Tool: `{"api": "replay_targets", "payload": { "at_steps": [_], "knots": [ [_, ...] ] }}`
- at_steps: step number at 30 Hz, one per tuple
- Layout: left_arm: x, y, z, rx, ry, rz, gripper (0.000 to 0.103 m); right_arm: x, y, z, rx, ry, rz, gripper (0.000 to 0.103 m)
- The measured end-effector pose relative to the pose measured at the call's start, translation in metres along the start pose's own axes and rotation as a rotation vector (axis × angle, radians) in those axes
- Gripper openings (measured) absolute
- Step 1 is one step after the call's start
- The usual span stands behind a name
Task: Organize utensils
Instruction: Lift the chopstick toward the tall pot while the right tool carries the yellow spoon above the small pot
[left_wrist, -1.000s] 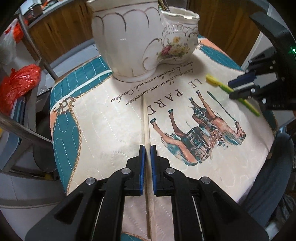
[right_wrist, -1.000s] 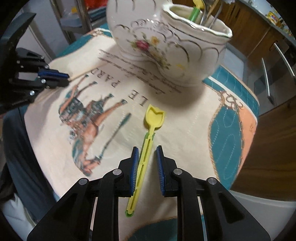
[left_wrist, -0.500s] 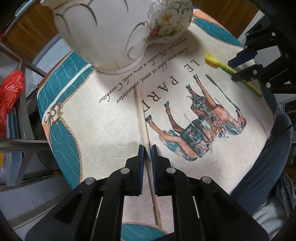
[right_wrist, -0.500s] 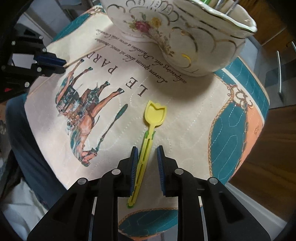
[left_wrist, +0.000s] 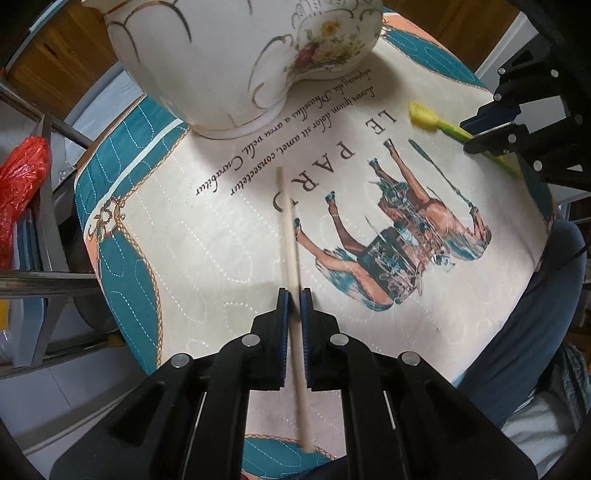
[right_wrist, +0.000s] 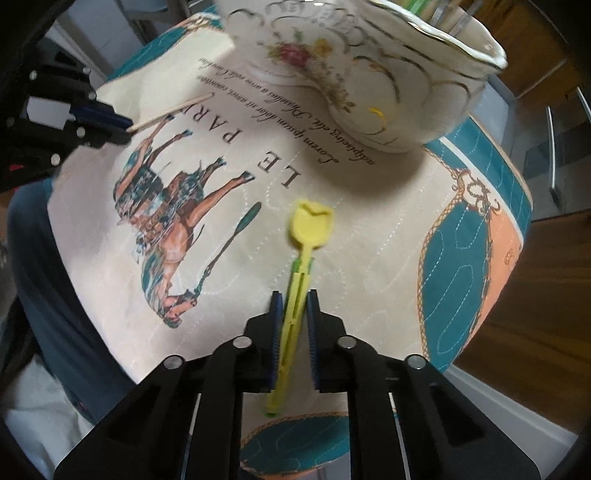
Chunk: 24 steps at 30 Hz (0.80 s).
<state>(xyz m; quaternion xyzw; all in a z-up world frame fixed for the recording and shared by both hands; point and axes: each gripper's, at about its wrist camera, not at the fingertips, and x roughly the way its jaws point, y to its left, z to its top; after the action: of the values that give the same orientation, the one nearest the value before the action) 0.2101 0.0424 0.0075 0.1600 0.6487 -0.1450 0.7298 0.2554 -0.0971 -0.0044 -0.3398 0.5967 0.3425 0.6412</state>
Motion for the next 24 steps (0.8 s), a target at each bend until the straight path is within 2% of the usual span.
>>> {"api": "replay_targets", "payload": {
  "at_steps": [5,8,16,20,23,24],
  "knots": [
    [-0.007,-0.008,-0.015,-0.003,-0.074,0.019,0.005,-0.010,0.020,-0.012,-0.013,-0.059,-0.035,0.010],
    [-0.020,-0.008,-0.032,-0.027,-0.175,-0.014,0.005,-0.015,0.023,-0.027,-0.010,-0.122,-0.027,0.010],
    [-0.059,0.001,-0.083,-0.130,-0.507,-0.086,0.005,-0.045,0.018,-0.066,0.085,-0.424,0.083,0.010],
    [-0.076,0.008,-0.094,-0.161,-0.693,-0.113,0.005,-0.059,-0.001,-0.082,0.165,-0.606,0.119,0.010],
    [-0.093,0.009,-0.095,-0.194,-0.838,-0.122,0.005,-0.067,-0.012,-0.087,0.214,-0.708,0.130,0.010],
    [-0.097,0.010,-0.088,-0.201,-0.871,-0.114,0.005,-0.068,-0.027,-0.085,0.224,-0.735,0.136,0.010]
  ]
}}
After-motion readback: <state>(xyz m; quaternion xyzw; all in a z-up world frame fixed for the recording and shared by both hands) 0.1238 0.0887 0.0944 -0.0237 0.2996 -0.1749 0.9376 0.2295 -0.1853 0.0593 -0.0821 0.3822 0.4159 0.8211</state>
